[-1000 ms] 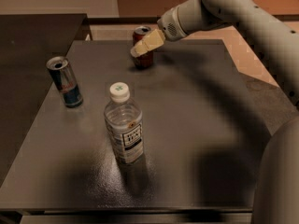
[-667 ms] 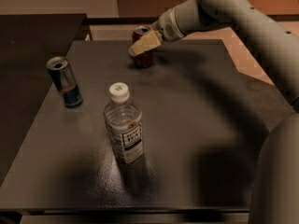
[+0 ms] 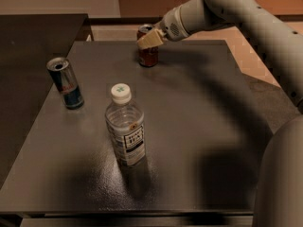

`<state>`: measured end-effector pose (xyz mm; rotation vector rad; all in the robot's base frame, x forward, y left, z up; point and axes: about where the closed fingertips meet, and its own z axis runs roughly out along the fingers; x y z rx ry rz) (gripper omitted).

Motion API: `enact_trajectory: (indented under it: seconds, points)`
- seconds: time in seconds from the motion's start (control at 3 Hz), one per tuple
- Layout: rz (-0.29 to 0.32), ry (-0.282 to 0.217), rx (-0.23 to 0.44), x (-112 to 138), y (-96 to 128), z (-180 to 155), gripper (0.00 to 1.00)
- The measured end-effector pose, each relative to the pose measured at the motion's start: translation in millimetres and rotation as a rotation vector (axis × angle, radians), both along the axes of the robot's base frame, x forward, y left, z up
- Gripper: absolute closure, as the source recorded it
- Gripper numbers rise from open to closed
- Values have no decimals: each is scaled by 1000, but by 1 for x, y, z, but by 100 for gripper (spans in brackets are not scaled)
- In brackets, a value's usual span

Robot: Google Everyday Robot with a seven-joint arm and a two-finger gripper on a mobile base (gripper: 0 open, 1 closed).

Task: Move coke can near blue plastic bottle

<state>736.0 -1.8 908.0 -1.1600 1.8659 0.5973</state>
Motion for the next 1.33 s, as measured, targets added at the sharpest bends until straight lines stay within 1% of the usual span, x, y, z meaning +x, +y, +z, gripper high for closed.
enact_trajectory:
  seconds: [0.33, 0.67, 1.0, 1.33]
  points:
    - [48, -22, 12, -12, -7, 9, 87]
    - [130, -53, 32, -41, -15, 20, 100]
    - [213, -64, 52, -82, -24, 28, 100]
    - [283, -50, 57, -124, -33, 29, 100]
